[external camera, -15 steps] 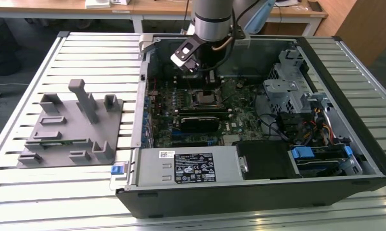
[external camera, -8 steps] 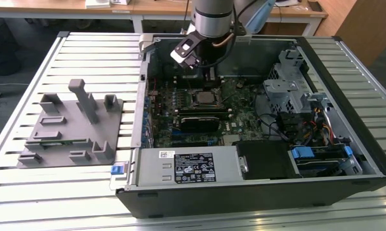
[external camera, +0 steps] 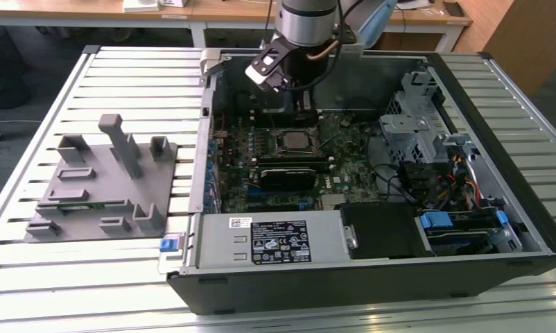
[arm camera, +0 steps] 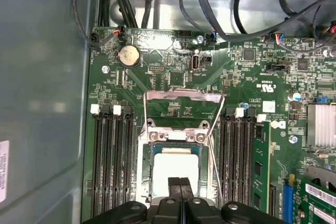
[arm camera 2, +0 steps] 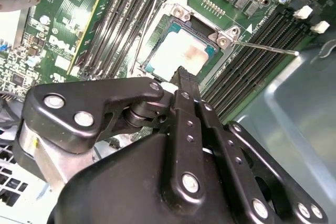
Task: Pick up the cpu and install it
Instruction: 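Place the cpu into insertion slot, then close the cpu cover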
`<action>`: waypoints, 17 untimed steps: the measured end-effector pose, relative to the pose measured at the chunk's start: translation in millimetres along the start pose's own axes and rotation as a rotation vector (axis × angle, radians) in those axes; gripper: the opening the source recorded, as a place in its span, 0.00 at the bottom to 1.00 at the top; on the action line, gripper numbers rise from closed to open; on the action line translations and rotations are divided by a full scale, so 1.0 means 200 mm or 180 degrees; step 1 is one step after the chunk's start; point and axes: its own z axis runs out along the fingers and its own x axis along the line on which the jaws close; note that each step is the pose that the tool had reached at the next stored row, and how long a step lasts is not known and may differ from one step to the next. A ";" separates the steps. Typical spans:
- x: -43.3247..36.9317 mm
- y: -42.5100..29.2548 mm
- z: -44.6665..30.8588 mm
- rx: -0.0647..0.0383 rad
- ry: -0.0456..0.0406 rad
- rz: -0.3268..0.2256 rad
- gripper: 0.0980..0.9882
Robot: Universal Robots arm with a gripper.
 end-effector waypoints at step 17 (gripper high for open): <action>-0.004 0.006 -0.170 0.0000 -0.0005 0.0000 0.01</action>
